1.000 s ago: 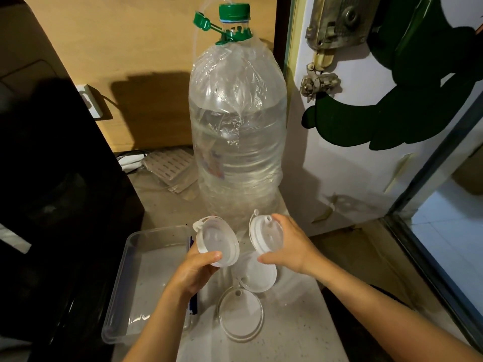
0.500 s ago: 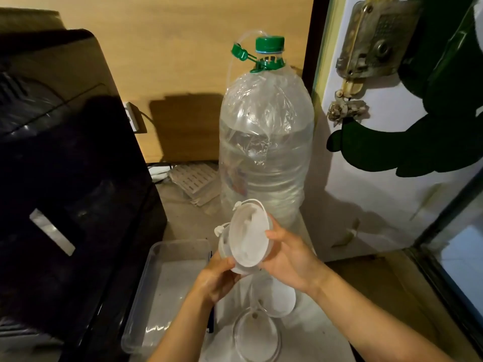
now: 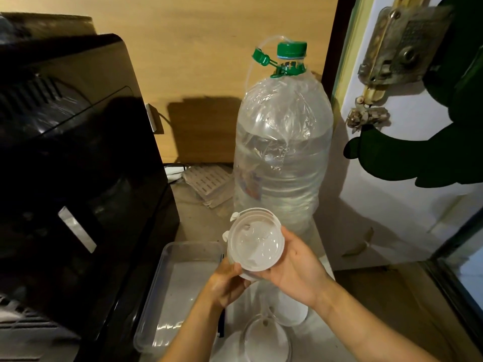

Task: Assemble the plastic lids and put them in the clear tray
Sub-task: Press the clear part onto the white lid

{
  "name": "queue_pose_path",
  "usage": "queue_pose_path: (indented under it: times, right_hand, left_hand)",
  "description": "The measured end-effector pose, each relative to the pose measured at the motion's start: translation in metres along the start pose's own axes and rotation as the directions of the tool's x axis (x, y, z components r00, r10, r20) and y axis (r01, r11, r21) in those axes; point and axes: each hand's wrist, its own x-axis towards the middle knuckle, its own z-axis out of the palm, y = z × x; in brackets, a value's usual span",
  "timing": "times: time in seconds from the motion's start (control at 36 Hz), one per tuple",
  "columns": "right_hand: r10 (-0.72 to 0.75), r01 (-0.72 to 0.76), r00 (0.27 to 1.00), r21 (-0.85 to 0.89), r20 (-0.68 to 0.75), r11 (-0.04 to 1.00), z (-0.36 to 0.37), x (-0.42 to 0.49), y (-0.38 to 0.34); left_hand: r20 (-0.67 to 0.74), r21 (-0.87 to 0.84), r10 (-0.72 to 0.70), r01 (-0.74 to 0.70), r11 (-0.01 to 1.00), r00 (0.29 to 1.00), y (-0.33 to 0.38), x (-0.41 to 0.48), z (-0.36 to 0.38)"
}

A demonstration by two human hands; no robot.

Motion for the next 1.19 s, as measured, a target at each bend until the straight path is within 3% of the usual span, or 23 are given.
queue_pose_path:
  times: [0.14,0.25,0.39,0.58,0.69,0.81,0.94,1.11,1.19]
  right_hand:
    - [-0.082,0.077,0.995,-0.079,-0.062,0.994,0.001,-0.002,0.000]
    - [-0.145,0.098,0.981,-0.311,-0.132,0.945,0.002,-0.002,-0.003]
    - [-0.273,0.055,0.934,-0.664,-0.230,0.746,0.004,0.000,-0.008]
    - [-0.426,-0.004,0.875,-0.882,-0.232,0.472,0.002,0.006,-0.010]
    - [-0.446,-0.033,0.877,-0.949,-0.179,0.314,-0.003,0.010,-0.007]
    - [-0.431,-0.042,0.891,-0.972,-0.142,0.233,-0.004,0.013,-0.005]
    - [-0.362,-0.084,0.919,-0.976,-0.154,0.202,-0.001,0.013,-0.008]
    - [-0.263,-0.174,0.944,-0.979,-0.197,0.109,0.005,0.013,-0.012]
    - [-0.255,-0.127,0.956,-0.988,-0.146,0.088,0.008,0.011,-0.012]
  left_hand:
    - [0.014,-0.040,0.015,-0.015,0.999,1.000,0.001,0.002,-0.005]
    - [0.001,-0.089,0.029,-0.029,0.996,1.000,0.001,0.004,-0.010]
    - [0.021,-0.081,0.030,-0.029,0.996,0.999,-0.002,0.007,-0.013]
    - [0.050,-0.140,0.043,-0.036,0.990,0.998,-0.002,0.009,-0.016]
    - [0.023,-0.139,0.035,-0.031,0.990,0.999,0.000,0.007,-0.017]
    - [0.034,-0.110,0.044,-0.040,0.993,0.998,0.006,0.005,-0.014]
    - [0.055,0.023,0.023,-0.024,0.999,0.998,0.016,0.002,-0.007]
    - [0.086,0.047,-0.030,0.026,0.999,0.996,0.022,-0.001,-0.004]
    - [0.091,0.066,-0.063,0.057,0.996,0.994,0.023,0.000,-0.003]
